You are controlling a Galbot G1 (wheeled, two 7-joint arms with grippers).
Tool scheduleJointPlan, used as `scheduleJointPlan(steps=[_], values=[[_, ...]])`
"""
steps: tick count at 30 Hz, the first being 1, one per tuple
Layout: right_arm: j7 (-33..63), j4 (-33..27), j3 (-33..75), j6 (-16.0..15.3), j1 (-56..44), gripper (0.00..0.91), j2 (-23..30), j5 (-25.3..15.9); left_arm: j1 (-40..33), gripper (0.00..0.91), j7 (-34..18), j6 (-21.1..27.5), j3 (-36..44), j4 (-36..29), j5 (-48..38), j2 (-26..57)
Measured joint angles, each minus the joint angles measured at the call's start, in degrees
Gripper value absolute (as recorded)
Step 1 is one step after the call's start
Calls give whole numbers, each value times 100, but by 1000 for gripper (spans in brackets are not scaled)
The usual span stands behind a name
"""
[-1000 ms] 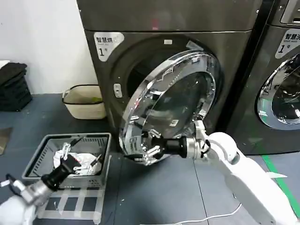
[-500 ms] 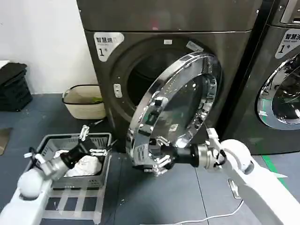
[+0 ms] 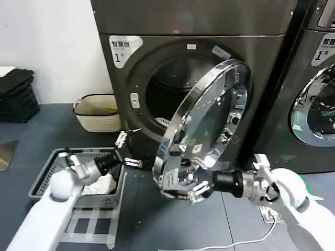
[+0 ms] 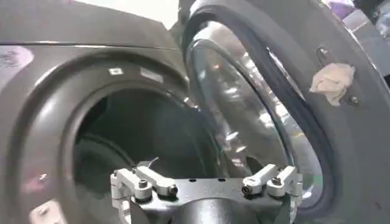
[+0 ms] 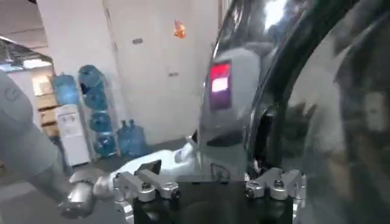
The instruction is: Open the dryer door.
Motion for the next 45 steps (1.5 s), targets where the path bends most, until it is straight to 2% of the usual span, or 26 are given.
scheduleJointPlan(steps=[13,22,31,40,45], values=[[238,51,1560,258,-1309,907,204,-409,-828,907,92,-132,1042,457,-34,-297],[732,388,2954,688,-2726,907,600,-496,-1209,907,88,-288,1680,643,-94,-479],[1492,795,4116,1099,-3927,907,1253,-1129,-1411,907,-101,-404,2091,773,-83,-630],[2362,846,5154,1426,-4651,907,2170,-1428,-1601,907,-239,-463,2421,943,-32,-831],[2857,777,5672,1492,-4811,907,2667,-1571,-1734,907,-415,-479,2586,1089,77,-1000]])
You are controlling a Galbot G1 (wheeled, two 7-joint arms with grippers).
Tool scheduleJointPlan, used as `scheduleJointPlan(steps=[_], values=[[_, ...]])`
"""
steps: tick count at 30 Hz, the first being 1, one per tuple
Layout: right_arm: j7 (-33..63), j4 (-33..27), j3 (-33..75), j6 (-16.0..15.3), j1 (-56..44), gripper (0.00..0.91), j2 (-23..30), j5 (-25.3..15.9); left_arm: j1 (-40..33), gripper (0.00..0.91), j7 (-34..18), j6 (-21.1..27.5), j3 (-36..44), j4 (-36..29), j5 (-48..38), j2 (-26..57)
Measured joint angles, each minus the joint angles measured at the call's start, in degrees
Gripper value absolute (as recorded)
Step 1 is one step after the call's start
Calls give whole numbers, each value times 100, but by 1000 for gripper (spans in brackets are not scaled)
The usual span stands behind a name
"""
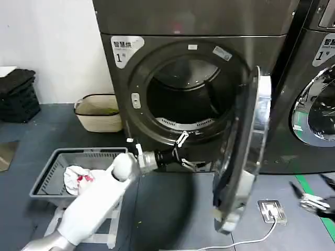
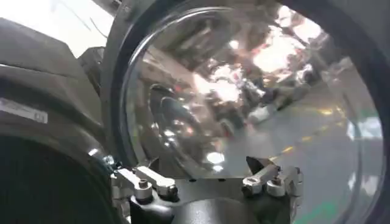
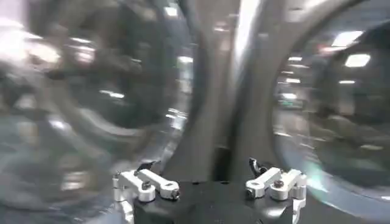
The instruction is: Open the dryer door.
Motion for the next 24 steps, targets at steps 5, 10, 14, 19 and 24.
scheduleJointPlan(steps=[5,10,14,19,24], values=[[560,-134,456,-75,-2,907,481,-227,-106,907,-45,-41,166,140,70,-179],[1251,-420,1009,-247,115,907,863,-504,-215,907,-81,-79,341,269,130,-347],[1729,-696,1458,-390,174,907,1014,-814,-329,907,-89,-98,513,394,195,-485],[2283,-1053,2020,-590,222,907,1265,-1213,-487,907,-140,-102,714,576,271,-687],[2564,-1306,2431,-641,226,907,1517,-1510,-631,907,-209,-47,882,734,302,-911]])
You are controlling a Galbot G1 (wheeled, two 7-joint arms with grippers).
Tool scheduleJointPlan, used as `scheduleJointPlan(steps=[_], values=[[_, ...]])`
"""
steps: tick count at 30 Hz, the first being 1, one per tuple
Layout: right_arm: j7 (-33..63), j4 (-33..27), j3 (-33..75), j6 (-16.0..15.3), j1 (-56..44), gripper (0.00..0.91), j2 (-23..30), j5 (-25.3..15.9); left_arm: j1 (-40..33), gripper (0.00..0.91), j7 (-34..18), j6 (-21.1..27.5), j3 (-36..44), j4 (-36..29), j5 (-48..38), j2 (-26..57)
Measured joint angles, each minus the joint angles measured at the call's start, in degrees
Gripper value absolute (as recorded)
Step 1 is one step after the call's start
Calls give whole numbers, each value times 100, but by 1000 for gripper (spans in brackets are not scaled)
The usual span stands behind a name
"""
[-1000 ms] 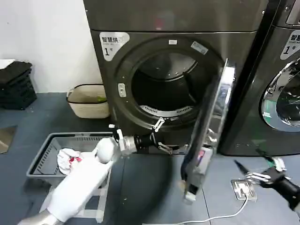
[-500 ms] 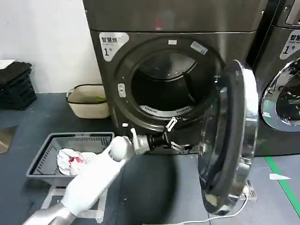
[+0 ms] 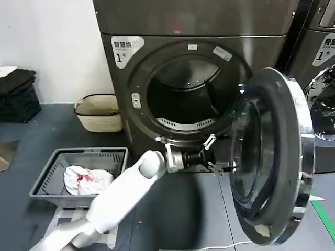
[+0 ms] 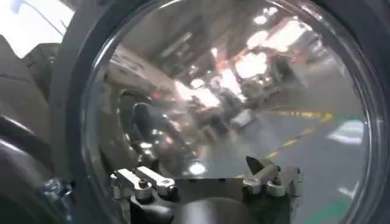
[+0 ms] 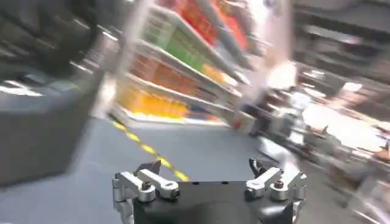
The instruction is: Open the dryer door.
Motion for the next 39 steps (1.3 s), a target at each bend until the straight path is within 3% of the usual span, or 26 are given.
scheduleJointPlan(steps=[8,19,30,39], values=[[272,-326,403,71,31,907,311,-158,-225,907,-242,28,252,282,186,-355],[431,-722,977,-153,-28,907,360,-452,-474,907,-871,-98,666,777,676,-865],[557,-1335,1374,198,-113,907,376,-605,-577,907,-1444,135,888,1162,980,-1336],[543,-1679,1587,214,-108,907,307,-839,-666,907,-1609,255,893,1521,1184,-1403]])
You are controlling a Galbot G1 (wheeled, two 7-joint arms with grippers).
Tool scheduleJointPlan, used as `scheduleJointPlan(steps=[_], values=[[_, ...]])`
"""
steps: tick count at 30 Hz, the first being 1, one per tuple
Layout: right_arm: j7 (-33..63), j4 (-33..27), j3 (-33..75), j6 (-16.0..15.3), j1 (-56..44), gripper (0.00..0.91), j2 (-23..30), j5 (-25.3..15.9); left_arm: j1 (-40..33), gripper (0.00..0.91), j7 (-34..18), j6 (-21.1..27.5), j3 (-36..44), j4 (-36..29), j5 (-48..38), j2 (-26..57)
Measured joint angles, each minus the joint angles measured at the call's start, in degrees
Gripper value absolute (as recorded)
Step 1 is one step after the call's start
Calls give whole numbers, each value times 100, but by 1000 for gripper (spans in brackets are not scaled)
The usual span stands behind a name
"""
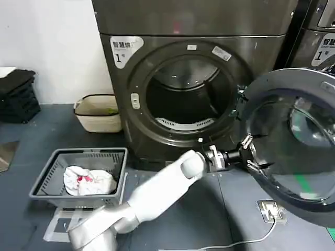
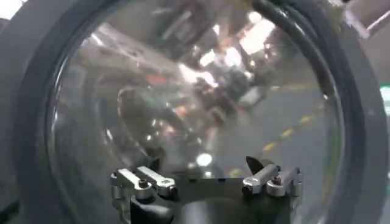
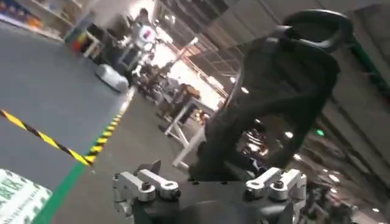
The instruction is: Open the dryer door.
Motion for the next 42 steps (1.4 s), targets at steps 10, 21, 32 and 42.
scheduleJointPlan(steps=[10,21,32,42], values=[[-130,-91,36,184,-83,907,32,-60,-13,907,5,21,29,120,0,0],[-137,-64,17,210,-46,907,35,-69,-5,907,-359,444,-12,262,118,0],[-136,-18,-16,223,-25,907,50,-92,-96,907,-371,708,-14,453,99,0],[-142,67,-123,236,41,907,130,-130,-301,907,-353,804,5,722,95,0]])
